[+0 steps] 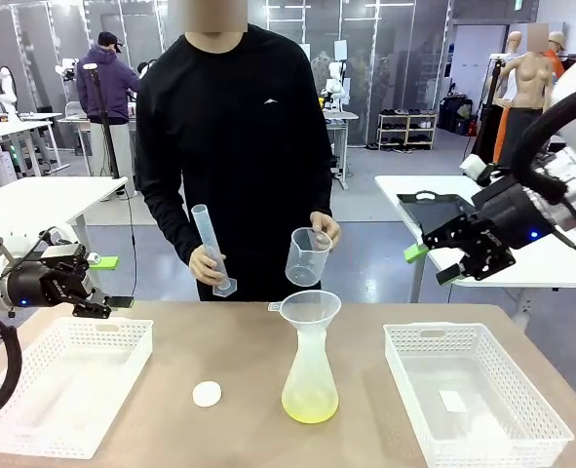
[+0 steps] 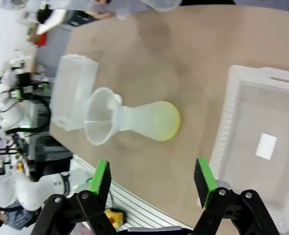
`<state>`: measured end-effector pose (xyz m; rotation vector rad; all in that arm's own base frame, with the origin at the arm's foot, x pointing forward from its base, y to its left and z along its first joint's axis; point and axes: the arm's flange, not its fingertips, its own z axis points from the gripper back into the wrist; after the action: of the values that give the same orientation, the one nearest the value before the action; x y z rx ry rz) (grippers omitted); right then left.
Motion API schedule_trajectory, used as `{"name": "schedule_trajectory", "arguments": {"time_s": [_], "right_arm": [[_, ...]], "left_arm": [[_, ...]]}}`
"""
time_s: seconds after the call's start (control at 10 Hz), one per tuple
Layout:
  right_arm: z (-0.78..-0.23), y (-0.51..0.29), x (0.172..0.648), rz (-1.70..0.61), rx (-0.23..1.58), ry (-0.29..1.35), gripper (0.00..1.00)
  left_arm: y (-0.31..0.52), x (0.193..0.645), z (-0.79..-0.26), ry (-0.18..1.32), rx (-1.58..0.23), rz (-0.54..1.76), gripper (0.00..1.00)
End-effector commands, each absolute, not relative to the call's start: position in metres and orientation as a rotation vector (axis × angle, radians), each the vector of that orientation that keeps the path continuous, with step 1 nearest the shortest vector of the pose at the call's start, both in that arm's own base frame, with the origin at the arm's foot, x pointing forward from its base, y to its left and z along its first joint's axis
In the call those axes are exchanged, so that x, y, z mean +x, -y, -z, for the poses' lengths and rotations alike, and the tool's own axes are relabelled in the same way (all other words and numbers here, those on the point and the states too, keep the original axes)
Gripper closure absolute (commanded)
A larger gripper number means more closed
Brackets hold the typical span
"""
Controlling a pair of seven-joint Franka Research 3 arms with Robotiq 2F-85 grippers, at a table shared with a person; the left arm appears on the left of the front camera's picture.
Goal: Prepare the solutions needed for the experiment.
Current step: Once the solution is in the Big flask , pick up the Plastic Funnel and place it back into the right Organizing basket.
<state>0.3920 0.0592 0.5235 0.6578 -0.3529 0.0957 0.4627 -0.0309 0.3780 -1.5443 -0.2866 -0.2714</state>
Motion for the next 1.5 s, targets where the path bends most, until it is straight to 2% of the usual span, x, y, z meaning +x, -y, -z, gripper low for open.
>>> {"name": "schedule_trajectory", "arguments": {"time_s": [0.0, 0.2, 0.8, 1.1, 1.4], "right_arm": [[-0.52, -0.074, 0.39, -0.069, 0.494, 0.307, 0.14], [-0.522, -0.084, 0.39, -0.078, 0.427, 0.301, 0.14], [-0.521, -0.078, 0.389, -0.109, 0.451, 0.307, 0.14], [-0.52, -0.134, 0.375, -0.113, 0.44, 0.255, 0.14], [-0.52, -0.168, 0.387, -0.08, 0.485, 0.179, 0.14]], "left_arm": [[0.031, 0.461, -0.38, 0.292, -1.549, 0.269, 0.0], [0.031, 0.461, -0.38, 0.292, -1.549, 0.269, 0.0], [0.031, 0.461, -0.38, 0.292, -1.549, 0.269, 0.0], [0.031, 0.461, -0.38, 0.292, -1.549, 0.269, 0.0], [0.031, 0.461, -0.38, 0.292, -1.549, 0.269, 0.0]]}}
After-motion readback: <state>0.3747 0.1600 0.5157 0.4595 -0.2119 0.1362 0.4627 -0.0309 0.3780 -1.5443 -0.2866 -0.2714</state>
